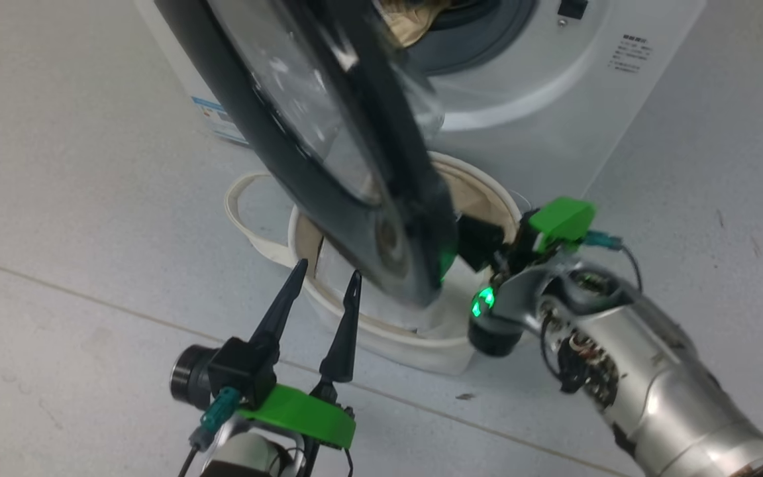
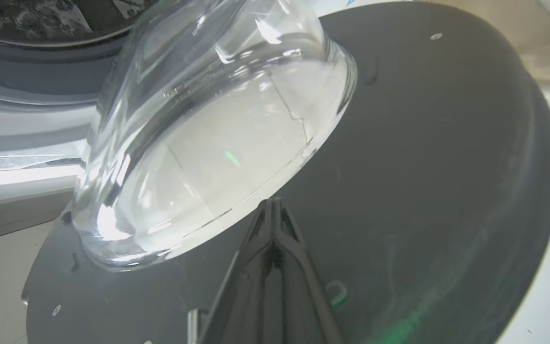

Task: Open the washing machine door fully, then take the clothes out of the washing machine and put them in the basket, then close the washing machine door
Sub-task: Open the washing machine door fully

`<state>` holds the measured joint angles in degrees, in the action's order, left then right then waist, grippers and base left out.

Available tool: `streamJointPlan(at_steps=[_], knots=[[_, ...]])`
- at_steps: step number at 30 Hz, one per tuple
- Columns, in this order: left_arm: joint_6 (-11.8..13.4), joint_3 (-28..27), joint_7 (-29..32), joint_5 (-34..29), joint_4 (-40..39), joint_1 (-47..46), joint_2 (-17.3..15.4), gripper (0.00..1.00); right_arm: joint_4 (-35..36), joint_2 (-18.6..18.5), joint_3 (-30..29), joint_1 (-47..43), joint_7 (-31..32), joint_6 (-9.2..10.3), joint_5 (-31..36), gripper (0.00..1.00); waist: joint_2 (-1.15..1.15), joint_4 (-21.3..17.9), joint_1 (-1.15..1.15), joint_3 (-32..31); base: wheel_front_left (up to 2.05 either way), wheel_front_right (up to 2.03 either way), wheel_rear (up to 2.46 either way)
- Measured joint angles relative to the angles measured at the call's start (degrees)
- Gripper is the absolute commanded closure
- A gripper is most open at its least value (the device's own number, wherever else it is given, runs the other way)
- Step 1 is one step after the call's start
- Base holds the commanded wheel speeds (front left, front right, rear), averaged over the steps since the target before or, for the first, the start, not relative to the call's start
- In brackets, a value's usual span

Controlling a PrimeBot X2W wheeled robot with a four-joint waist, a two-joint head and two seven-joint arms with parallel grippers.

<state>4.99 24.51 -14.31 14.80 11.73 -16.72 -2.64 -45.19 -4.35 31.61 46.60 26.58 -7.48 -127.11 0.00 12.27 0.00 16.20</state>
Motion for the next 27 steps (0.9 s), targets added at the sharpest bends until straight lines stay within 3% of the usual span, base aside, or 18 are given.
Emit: streamJointPlan(at_steps=[7, 16, 20, 27], knots=[[-0.3, -2.2, 0.0, -0.1, 0.5, 2.4, 0.0, 0.00, 2.4, 0.2, 8.3, -2.0, -4.7, 0.01, -3.7, 1.00, 0.00, 1.1, 0.00, -2.4, 0.00, 0.00, 0.00], [-0.5, -4.6, 0.0, -0.7, 0.8, 4.8, 0.0, 0.00, 2.0, 0.2, 7.9, -2.2, -9.2, 0.01, -2.9, 1.00, 0.00, 0.5, 0.00, -4.6, 0.00, 0.00, 0.00], [-1.0, -5.3, 0.0, -0.7, 0.8, 5.0, 0.0, 0.00, 2.9, -1.4, 8.0, -2.2, -14.9, 0.01, 5.1, 1.00, 0.00, -0.8, 0.00, -5.8, 0.00, 0.00, 0.00], [-1.2, -6.7, 0.0, -0.7, 0.8, 6.9, 0.0, 0.00, 13.7, -9.1, 14.3, -4.8, -32.7, 0.01, 31.7, 1.00, 0.00, -3.5, 0.00, -8.7, 0.00, 0.00, 0.00]])
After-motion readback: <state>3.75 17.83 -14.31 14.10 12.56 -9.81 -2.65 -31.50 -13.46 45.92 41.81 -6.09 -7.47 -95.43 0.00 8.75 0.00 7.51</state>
